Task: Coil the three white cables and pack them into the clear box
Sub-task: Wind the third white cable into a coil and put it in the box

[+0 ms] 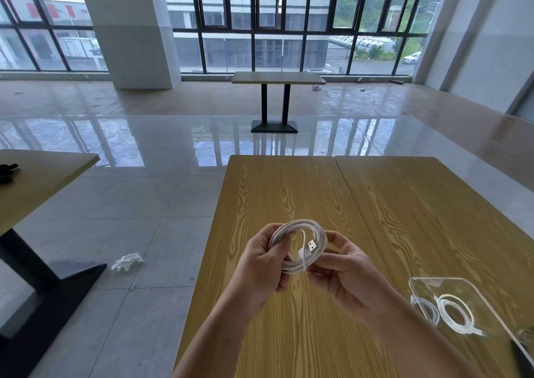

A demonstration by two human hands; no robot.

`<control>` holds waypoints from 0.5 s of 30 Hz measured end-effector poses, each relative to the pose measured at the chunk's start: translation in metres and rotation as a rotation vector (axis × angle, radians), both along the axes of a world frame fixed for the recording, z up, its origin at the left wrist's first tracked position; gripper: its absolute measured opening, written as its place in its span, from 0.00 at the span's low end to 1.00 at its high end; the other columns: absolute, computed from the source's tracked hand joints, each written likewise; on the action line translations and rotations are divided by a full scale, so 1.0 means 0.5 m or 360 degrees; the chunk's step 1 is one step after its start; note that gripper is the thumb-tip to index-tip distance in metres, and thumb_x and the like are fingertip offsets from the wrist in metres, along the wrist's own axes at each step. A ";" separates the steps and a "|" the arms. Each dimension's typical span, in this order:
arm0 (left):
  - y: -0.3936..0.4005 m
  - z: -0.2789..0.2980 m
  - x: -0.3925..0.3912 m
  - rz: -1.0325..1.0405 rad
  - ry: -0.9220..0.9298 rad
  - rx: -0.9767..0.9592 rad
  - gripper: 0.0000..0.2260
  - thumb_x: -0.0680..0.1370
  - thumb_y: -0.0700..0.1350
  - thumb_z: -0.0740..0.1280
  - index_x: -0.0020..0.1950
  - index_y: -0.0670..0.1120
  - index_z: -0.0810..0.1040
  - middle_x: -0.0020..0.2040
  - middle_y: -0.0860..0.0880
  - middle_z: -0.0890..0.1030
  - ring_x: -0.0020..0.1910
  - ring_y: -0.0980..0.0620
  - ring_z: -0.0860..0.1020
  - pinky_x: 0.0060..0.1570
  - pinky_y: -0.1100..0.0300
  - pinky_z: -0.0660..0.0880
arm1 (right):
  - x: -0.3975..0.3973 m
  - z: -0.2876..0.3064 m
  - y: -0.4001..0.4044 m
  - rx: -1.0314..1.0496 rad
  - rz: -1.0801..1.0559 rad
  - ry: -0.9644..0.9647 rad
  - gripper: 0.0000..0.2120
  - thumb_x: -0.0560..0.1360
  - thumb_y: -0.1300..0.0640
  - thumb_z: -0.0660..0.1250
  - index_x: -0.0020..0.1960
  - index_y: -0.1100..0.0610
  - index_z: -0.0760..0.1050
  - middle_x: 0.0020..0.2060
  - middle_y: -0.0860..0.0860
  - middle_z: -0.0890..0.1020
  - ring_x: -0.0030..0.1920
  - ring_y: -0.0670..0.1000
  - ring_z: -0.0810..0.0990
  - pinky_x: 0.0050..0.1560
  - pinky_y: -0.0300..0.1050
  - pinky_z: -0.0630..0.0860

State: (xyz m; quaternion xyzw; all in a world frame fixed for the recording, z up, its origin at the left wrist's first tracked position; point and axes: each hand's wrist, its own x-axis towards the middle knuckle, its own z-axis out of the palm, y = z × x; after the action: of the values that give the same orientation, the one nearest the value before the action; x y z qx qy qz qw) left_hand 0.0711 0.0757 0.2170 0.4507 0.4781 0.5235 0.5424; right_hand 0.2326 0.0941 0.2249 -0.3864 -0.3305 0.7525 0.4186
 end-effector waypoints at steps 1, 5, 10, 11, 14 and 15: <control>0.001 -0.002 0.003 0.0001 0.0039 0.0009 0.08 0.84 0.44 0.60 0.55 0.44 0.79 0.28 0.50 0.73 0.21 0.54 0.67 0.21 0.62 0.64 | -0.001 0.000 -0.002 0.0034 -0.0045 0.0005 0.24 0.64 0.69 0.74 0.58 0.63 0.72 0.33 0.58 0.82 0.29 0.51 0.82 0.30 0.42 0.81; 0.000 -0.006 0.010 -0.0011 0.0130 0.0032 0.09 0.84 0.44 0.60 0.53 0.48 0.81 0.28 0.49 0.73 0.21 0.53 0.67 0.21 0.62 0.64 | -0.002 -0.002 -0.009 0.0232 -0.0076 -0.0137 0.15 0.62 0.63 0.76 0.48 0.61 0.79 0.34 0.55 0.83 0.30 0.49 0.81 0.28 0.39 0.77; -0.001 -0.015 0.014 0.0010 0.0192 0.0038 0.11 0.84 0.44 0.60 0.50 0.50 0.82 0.29 0.46 0.73 0.21 0.52 0.67 0.21 0.61 0.65 | 0.001 -0.008 -0.011 0.0306 -0.0011 -0.0124 0.07 0.64 0.64 0.74 0.42 0.58 0.85 0.32 0.57 0.81 0.29 0.49 0.78 0.25 0.39 0.76; -0.001 -0.017 0.014 0.0015 0.0210 0.0034 0.11 0.84 0.45 0.60 0.50 0.50 0.82 0.29 0.46 0.74 0.21 0.52 0.67 0.21 0.61 0.65 | 0.002 -0.007 -0.011 0.0305 0.0004 -0.0114 0.07 0.64 0.64 0.74 0.42 0.58 0.85 0.33 0.57 0.82 0.30 0.49 0.79 0.25 0.39 0.76; -0.001 -0.024 0.013 0.0039 0.0289 -0.0001 0.10 0.84 0.46 0.60 0.51 0.50 0.81 0.28 0.49 0.75 0.21 0.54 0.68 0.21 0.62 0.66 | 0.006 -0.005 -0.011 0.0261 0.0041 -0.0103 0.10 0.61 0.62 0.76 0.43 0.61 0.85 0.36 0.58 0.84 0.32 0.50 0.82 0.28 0.40 0.79; 0.001 -0.027 0.013 0.0050 0.0341 0.0001 0.10 0.84 0.46 0.60 0.50 0.51 0.81 0.28 0.49 0.75 0.22 0.54 0.69 0.21 0.61 0.66 | 0.009 -0.007 -0.011 0.0231 0.0034 -0.0084 0.11 0.62 0.63 0.75 0.44 0.62 0.85 0.36 0.59 0.84 0.33 0.51 0.83 0.29 0.41 0.81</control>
State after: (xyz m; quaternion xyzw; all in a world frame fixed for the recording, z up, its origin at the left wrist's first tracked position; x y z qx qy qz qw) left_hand 0.0774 0.0759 0.2036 0.4967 0.5402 0.4808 0.4799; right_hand 0.2368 0.0887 0.2216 -0.3710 -0.3994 0.7205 0.4286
